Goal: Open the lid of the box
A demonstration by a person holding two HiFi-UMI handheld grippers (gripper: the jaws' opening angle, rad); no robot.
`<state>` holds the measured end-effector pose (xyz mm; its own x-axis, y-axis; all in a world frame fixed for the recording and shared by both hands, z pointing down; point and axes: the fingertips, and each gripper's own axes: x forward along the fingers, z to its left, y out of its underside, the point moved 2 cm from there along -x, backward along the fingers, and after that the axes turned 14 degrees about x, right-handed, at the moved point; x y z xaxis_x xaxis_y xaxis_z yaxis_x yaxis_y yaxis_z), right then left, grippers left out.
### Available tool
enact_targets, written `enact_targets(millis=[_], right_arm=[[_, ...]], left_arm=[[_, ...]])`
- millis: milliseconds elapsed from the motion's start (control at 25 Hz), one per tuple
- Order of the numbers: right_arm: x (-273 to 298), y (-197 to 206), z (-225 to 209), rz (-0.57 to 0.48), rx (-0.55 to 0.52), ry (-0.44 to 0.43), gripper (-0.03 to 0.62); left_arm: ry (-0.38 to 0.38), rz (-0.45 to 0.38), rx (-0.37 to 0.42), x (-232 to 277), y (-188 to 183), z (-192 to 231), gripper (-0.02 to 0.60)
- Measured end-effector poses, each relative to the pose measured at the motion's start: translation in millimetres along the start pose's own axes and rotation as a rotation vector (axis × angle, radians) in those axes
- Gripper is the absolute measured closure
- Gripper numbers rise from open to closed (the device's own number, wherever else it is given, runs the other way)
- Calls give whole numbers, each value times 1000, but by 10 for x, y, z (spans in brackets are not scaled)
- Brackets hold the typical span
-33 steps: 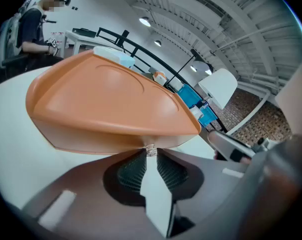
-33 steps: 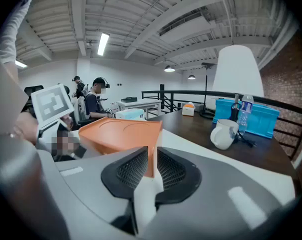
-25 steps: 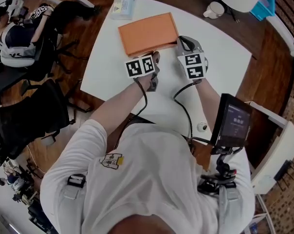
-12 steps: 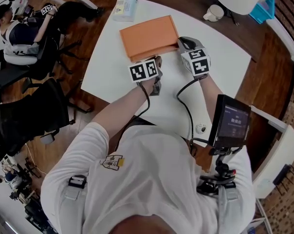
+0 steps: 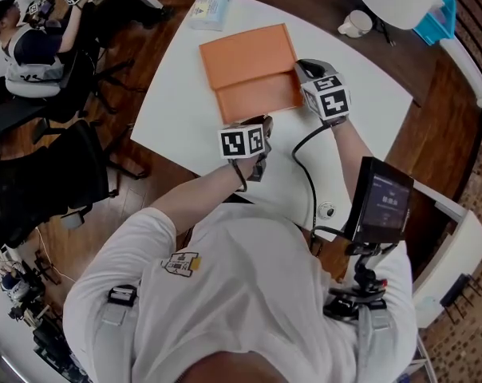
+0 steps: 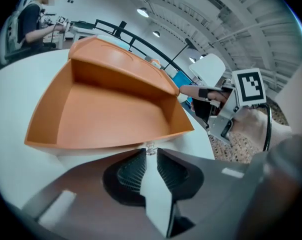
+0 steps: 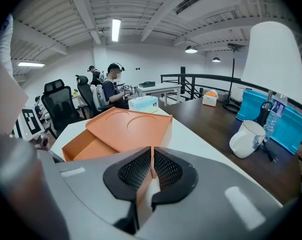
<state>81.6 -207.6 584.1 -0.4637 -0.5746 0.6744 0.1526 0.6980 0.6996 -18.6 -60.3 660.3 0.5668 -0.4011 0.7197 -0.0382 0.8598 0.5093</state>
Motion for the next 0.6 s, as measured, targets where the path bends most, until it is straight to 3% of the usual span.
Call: enact_targets(millis=[120, 360, 480, 600], right_arm=[[7, 4, -6, 0, 3, 4, 576], [14, -2, -19, -27, -3, 15, 571], [-41, 2, -88, -69, 20, 27, 511], [-367, 222, -170, -118, 92, 54, 505]], left_arm=[[11, 18, 22, -52, 153, -82, 517], [33, -23, 20, -27, 165, -58, 517], [8, -65, 33, 10, 178, -36, 517], [0, -84, 49, 11, 327, -156, 517]])
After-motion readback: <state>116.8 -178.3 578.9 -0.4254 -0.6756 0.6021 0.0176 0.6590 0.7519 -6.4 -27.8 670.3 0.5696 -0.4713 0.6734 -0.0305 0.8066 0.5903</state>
